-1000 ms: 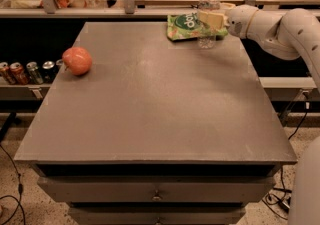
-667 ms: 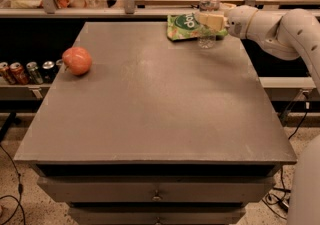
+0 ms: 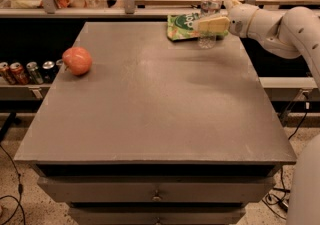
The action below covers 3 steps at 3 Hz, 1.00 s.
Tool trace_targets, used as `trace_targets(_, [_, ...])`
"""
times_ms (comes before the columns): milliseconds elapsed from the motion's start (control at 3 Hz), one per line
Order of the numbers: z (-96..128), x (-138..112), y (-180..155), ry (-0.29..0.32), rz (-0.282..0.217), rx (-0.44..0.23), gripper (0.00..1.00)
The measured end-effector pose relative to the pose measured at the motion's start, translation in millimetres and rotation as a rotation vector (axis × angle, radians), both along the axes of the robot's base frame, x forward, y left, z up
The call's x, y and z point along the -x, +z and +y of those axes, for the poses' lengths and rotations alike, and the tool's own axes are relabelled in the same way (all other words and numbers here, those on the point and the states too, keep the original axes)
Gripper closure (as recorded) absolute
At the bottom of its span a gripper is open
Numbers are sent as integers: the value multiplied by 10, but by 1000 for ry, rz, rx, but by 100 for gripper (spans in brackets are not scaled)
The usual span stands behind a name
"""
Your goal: Move water bottle near green rice chip bag
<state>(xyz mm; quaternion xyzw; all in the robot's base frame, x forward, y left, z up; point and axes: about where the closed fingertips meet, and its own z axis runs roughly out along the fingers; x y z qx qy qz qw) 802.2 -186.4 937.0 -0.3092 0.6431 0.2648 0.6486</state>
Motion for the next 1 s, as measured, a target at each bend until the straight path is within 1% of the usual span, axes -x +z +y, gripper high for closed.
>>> trace_targets(333, [2, 23, 19, 8, 5, 23, 0])
trace_targets(667, [-35, 145, 50, 22, 37, 87, 0])
trace_targets(1000, [-110, 322, 56, 41, 91, 146, 0])
